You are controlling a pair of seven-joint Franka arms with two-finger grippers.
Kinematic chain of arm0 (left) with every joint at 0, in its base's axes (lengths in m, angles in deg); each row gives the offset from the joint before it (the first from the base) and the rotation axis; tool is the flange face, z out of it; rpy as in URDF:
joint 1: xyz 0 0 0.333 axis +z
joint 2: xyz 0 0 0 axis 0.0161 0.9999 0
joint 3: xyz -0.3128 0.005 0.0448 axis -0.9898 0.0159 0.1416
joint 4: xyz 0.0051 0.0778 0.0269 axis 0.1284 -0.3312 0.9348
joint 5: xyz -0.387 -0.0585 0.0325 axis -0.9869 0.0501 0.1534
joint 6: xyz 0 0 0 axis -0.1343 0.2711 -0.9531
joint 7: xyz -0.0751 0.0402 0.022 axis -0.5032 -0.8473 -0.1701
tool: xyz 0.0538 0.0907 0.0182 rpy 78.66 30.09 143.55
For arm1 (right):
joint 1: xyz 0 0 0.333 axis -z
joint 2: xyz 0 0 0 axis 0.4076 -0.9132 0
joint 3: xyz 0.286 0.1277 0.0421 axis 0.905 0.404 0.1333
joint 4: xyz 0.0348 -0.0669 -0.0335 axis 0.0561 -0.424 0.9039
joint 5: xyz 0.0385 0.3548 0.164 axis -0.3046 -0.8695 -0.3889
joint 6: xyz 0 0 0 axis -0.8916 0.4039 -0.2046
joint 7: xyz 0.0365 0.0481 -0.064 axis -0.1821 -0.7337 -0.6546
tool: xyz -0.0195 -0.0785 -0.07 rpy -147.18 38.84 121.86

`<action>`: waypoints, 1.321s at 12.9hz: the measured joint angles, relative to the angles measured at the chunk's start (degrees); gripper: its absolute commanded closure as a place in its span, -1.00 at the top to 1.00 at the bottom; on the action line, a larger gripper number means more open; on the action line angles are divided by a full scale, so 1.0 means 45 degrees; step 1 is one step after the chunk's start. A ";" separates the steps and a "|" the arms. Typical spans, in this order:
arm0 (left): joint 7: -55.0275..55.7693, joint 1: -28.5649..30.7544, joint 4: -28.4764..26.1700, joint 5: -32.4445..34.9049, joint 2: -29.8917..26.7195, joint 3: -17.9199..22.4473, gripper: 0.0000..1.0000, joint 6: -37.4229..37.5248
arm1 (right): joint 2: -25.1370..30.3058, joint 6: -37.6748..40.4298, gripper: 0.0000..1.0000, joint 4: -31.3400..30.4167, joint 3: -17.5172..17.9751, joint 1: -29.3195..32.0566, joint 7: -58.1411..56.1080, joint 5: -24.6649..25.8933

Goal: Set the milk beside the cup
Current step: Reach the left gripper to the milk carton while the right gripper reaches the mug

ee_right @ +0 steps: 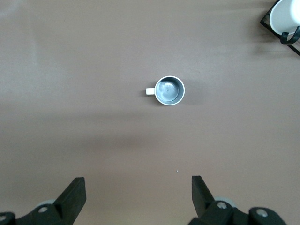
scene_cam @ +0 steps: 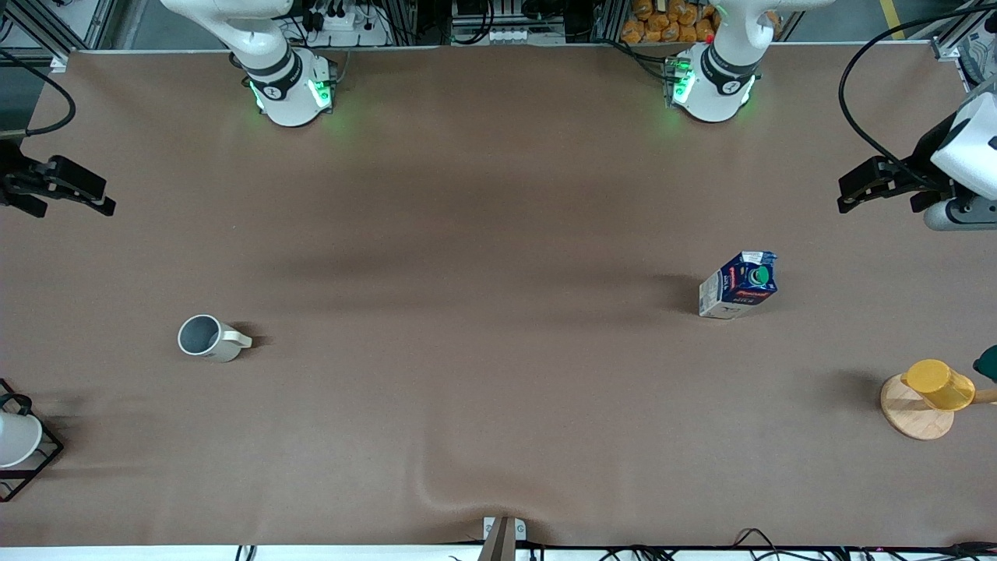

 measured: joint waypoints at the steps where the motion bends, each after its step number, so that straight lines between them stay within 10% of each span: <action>1: 0.0000 0.0000 0.0000 0.0000 0.0000 -0.0001 1.00 0.0000 | 0.0000 0.0000 1.00 0.0000 -0.0020 0.0003 0.0000 0.0001; 9: -0.0027 -0.0103 -0.0583 0.0000 0.1164 -0.0076 1.00 -0.0289 | 0.0000 -0.0001 1.00 0.0010 -0.0036 0.0021 0.0000 0.0001; 17: -0.0038 -0.0127 -0.4531 0.0000 0.1482 -0.0387 1.00 -0.4892 | -0.2068 -0.0436 1.00 -0.0029 -0.0018 0.0021 -0.0013 0.0027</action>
